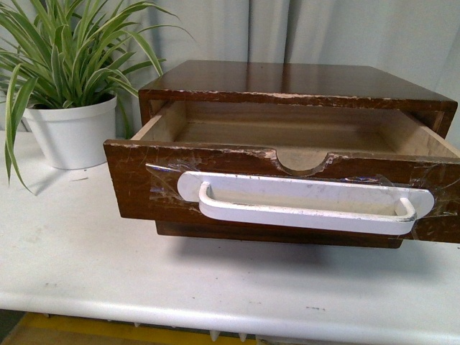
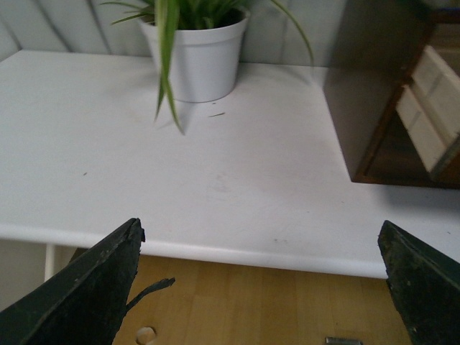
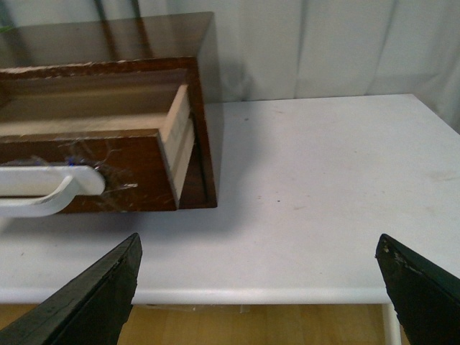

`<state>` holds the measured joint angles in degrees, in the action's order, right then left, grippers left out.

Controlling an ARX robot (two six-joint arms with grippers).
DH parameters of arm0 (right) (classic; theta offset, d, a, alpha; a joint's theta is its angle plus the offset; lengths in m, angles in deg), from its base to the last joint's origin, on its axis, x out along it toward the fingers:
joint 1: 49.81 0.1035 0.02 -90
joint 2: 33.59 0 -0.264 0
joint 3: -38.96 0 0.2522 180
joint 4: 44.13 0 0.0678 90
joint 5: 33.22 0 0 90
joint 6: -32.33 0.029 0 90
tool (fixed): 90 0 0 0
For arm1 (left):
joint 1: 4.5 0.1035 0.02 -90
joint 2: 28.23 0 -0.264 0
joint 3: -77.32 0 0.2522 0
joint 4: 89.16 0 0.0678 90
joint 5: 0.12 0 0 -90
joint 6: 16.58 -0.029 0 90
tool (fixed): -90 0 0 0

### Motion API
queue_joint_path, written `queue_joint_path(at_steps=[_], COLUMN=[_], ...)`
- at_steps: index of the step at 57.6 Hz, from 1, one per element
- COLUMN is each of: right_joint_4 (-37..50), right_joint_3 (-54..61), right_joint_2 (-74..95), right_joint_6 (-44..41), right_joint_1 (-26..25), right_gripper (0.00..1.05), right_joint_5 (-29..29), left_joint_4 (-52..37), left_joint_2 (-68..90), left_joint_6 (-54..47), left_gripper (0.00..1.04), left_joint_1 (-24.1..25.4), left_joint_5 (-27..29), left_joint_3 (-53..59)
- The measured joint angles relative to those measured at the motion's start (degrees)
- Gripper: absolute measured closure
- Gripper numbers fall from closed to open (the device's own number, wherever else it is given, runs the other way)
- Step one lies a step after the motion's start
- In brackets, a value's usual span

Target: Open drawer

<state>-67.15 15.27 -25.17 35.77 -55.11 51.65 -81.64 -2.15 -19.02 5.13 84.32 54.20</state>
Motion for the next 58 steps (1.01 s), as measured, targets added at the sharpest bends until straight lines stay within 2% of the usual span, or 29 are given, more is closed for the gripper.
queue_joint_path(at_steps=[12, 14, 19, 27, 33, 42, 58], right_joint_4=[1.2, 5.0, 7.9, 8.4, 8.5, 8.7, 9.0], right_joint_3=[0.6, 2.3, 4.1, 5.3, 6.1, 6.9, 9.5], right_joint_2=[-0.6, -1.8, -3.4, -4.4, -5.0, -5.8, -8.2], right_joint_6=[1.0, -0.2, -1.8, -2.9, -3.1, -3.2, -3.4], right_joint_1=[0.6, 2.4, 4.6, 5.1, 5.1, 5.2, 5.2], right_gripper=[0.11, 0.17, 0.32, 0.56, 0.76, 1.03, 1.03], right_joint_5=[1.1, 4.3, 5.0, 5.1, 5.0, 5.1, 5.1], left_joint_4=[-0.6, -5.5, -11.4, -10.8, -8.9, -7.2, -5.0], left_joint_2=[-0.3, -0.8, -2.3, -5.6, -8.0, -10.6, -15.1], left_joint_6=[2.9, 2.8, 2.7, 2.7, 2.7, 2.7, 2.7], left_gripper=[0.07, 0.14, 0.28, 0.53, 0.73, 1.0, 1.01], left_joint_1=[0.4, 0.5, -0.2, -2.4, -8.0, -9.5, -9.6], left_joint_5=[-0.9, -3.3, -3.3, -1.2, 5.1, 5.6, 5.6], left_joint_3=[0.2, 1.9, 4.5, 5.6, 6.6, 7.3, 8.8])
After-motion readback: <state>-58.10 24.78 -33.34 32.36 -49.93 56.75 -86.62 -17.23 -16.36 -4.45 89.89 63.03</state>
